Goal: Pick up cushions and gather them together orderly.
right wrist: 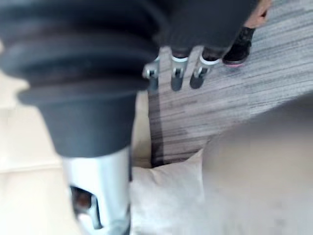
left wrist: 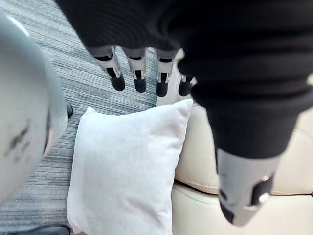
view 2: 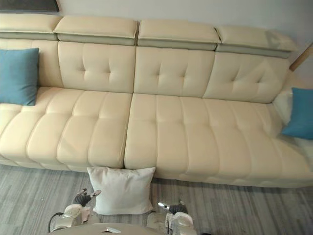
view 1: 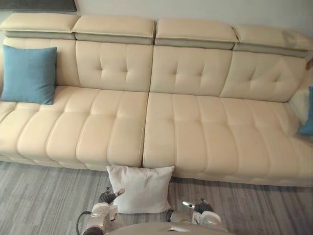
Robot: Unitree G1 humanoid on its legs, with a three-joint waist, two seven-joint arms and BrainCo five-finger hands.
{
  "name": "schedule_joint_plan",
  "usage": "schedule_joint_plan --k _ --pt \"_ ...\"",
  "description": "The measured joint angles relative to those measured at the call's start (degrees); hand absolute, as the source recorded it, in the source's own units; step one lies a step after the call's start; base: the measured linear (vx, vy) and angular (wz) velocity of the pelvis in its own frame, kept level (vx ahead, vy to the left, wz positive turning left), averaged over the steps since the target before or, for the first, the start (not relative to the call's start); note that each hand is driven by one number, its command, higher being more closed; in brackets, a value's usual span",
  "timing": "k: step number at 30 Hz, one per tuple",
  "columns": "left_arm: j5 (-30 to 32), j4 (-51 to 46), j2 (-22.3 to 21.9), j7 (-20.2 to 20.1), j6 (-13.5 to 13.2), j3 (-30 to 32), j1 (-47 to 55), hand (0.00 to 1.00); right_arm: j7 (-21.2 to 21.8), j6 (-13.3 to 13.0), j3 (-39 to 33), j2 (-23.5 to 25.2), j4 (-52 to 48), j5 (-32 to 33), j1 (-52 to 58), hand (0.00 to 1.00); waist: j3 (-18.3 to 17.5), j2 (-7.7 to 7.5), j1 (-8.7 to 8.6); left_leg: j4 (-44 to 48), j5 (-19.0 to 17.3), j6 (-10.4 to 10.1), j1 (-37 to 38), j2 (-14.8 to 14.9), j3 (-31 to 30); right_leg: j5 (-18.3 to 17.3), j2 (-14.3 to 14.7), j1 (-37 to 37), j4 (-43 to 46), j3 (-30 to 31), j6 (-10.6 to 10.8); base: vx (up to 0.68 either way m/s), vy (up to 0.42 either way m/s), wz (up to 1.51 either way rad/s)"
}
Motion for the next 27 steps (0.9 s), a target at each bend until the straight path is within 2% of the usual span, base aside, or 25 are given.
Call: schedule_joint_plan --k 5,6,7,10,13,14,17,22,24,26,27 --pt "0.07 1.59 0.31 0.02 -0.03 -1.03 -0.76 0.0 0.18 -0.01 2.14 -0.23 0.61 -0.01 -0.35 0.0 0.12 0.11 0.45 1.74 -2.29 1.37 1.05 -0.19 5.99 3.81 0.1 -2.06 -1.59 4.25 -0.06 -0.03 0.14 -0.67" --pt "0.06 1.58 0.28 0.02 -0.05 -1.2 -0.77 0.0 0.19 -0.06 2.93 -0.57 0.46 0.0 -0.42 0.0 0.25 0.33 0.51 1.67 -2.33 1.44 1.01 0.18 7.55 5.21 0.19 -3.42 -1.57 3.26 -0.33 -0.11 0.026 -0.78" --pt "0.01 1.58 0.15 0.05 -0.05 -1.25 -0.82 0.0 0.19 -0.19 3.77 -0.97 0.08 -0.02 -0.59 0.0 0.41 0.44 0.36 1.46 -2.37 1.53 1.07 0.75 8.65 6.7 0.2 -4.1 -1.69 -1.12 -1.21 -0.12 0.006 -0.63" --pt "-0.08 1.53 0.11 0.52 -0.05 -1.1 -0.7 0.0 0.17 -0.48 3.79 -1.18 -0.29 -0.06 -0.48 0.0 0.93 1.11 0.68 0.36 -2.27 1.35 2.44 0.74 10.48 5.22 -0.87 -3.73 -0.9 -8.4 -2.97 -0.1 -0.048 -0.33" --pt "-0.07 1.47 -0.19 0.66 -0.13 -1.09 -0.19 0.0 0.14 -0.63 3.9 -1.49 -0.38 -0.36 -0.16 0.0 0.83 1.55 0.64 -2.88 -0.87 0.56 4.48 -0.24 10.4 5.24 -0.7 -3.0 -1.79 -8.3 -2.74 -0.09 -0.067 -0.08" --pt "-0.07 1.38 -0.12 0.71 -0.15 -1.09 -0.21 0.0 0.14 -0.94 3.92 -1.59 -0.55 -0.99 -0.16 0.0 0.61 1.2 0.67 -4.63 -0.23 0.53 4.27 -0.91 9.7 5.53 -0.75 -3.36 -2.6 -8.35 -2.92 -0.09 -0.096 0.06" --pt "-0.2 1.06 -0.18 1.03 -0.17 -1.08 -0.13 0.0 0.11 -1.16 4.07 -2.02 -1.05 -1.71 -0.22 0.0 0.89 1.77 0.79 -6.91 0.97 0.63 3.87 -2.12 7.25 6.37 -0.66 -3.54 -4.3 -8.44 -2.82 -0.05 -0.056 0.0" --pt "-0.8 0.92 -0.14 2.45 -0.16 -1.15 -0.72 0.0 -0.6 -1.18 5.58 -2.45 -1.58 -2.3 -0.54 0.0 1.41 1.8 1.22 -6.97 1.96 0.61 2.4 -2.31 4.86 6.28 -0.76 -4.21 -3.13 -10.09 -2.82 0.01 -0.011 0.17" --pt "-2.67 -0.4 0.39 4.23 -0.15 -1.22 -3.52 0.0 -2.37 -1.07 8.07 -3.12 -1.79 -4.21 -3.47 0.0 4.55 1.06 1.62 -1.28 1.7 1.15 -3.37 -2.02 2.7 5.26 -1.69 -9.42 2.23 -11.09 -3.06 -0.09 0.003 0.37" --pt "-8.02 -5.07 2.38 8.61 -0.25 0.21 -8.42 0.0 -5.73 -0.37 9.58 -4.13 -5.4 -6.77 -12.67 0.0 11.38 1.08 1.97 11.54 -2.17 1.99 -18.26 0.83 1.66 4.71 -1.08 -23.27 10.74 -9.71 -3.79 -0.37 0.015 -0.2" --pt "-11.24 -6.33 3.62 9.84 -0.71 2.01 -11.48 0.0 -6.81 0.14 11.08 -6.32 -7.5 -6.75 -17.55 0.0 14.11 1.11 1.85 17.37 -4.06 2.5 -24.62 2.27 1.72 4.49 -0.66 -29.8 14.57 -8.35 -4.08 -0.41 -0.001 -0.48"
